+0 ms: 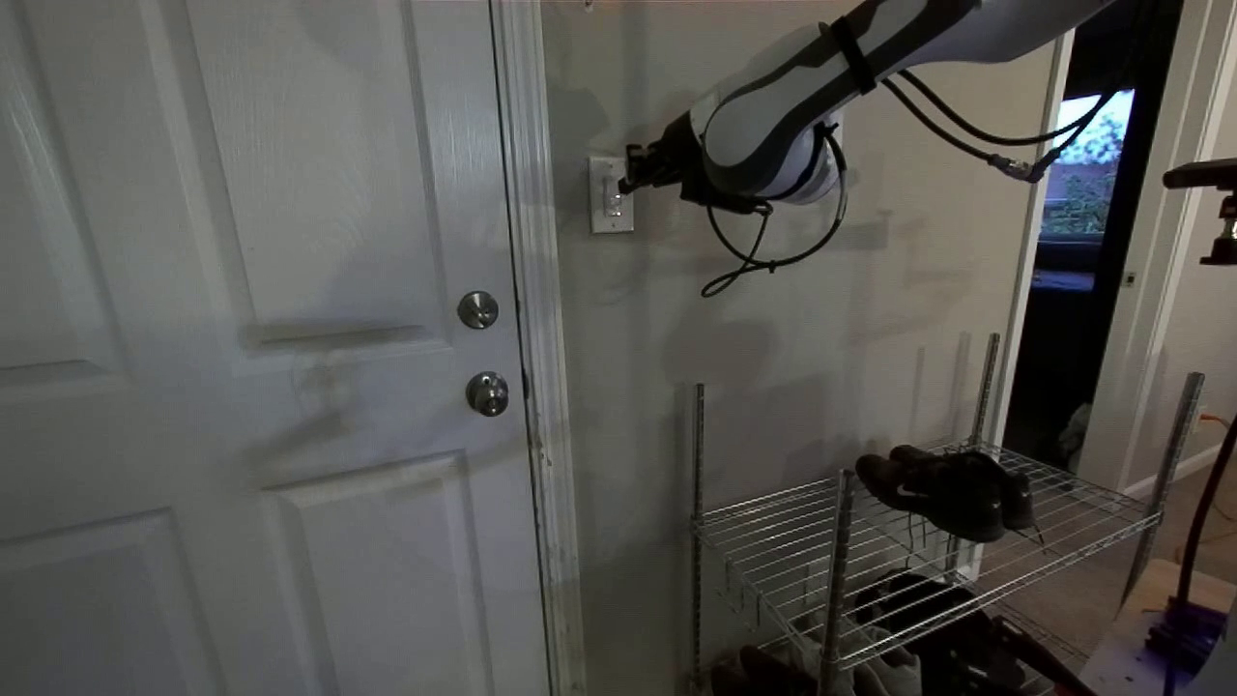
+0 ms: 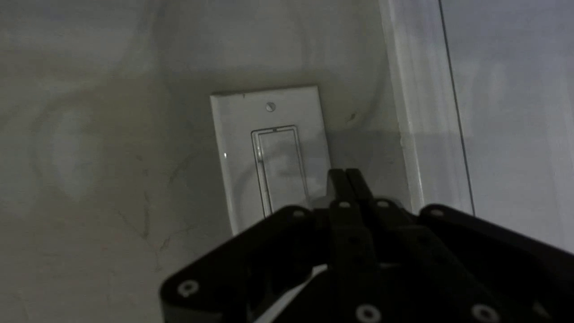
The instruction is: Flip the light switch
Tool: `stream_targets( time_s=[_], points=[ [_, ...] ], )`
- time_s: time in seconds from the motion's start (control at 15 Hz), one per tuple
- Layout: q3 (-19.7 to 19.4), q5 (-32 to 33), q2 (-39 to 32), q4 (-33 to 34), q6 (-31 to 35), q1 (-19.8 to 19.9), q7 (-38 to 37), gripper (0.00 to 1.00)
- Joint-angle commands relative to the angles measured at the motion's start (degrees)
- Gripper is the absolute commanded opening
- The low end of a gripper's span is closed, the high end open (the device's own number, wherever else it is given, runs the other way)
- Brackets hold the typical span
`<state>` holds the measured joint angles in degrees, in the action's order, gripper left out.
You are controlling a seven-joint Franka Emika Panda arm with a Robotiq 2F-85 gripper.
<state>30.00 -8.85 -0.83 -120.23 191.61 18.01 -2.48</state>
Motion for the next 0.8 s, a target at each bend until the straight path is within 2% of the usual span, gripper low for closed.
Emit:
stream_targets(
  time_s=[0.0,0.27,0.6,0.73],
  points=[
    [-11.3,2.5,-3.9,4.7,-1.7,-11.2,-0.4,0.04],
    [-18.0,3.1,-9.4,11.2,-3.3,-17.6,-0.6,0.04],
    [-33.4,1.8,-15.1,18.9,-4.3,-32.4,-1.6,0.03],
    [-39.1,1.6,-14.6,18.6,-4.7,-37.4,-2.5,0.04]
  ],
)
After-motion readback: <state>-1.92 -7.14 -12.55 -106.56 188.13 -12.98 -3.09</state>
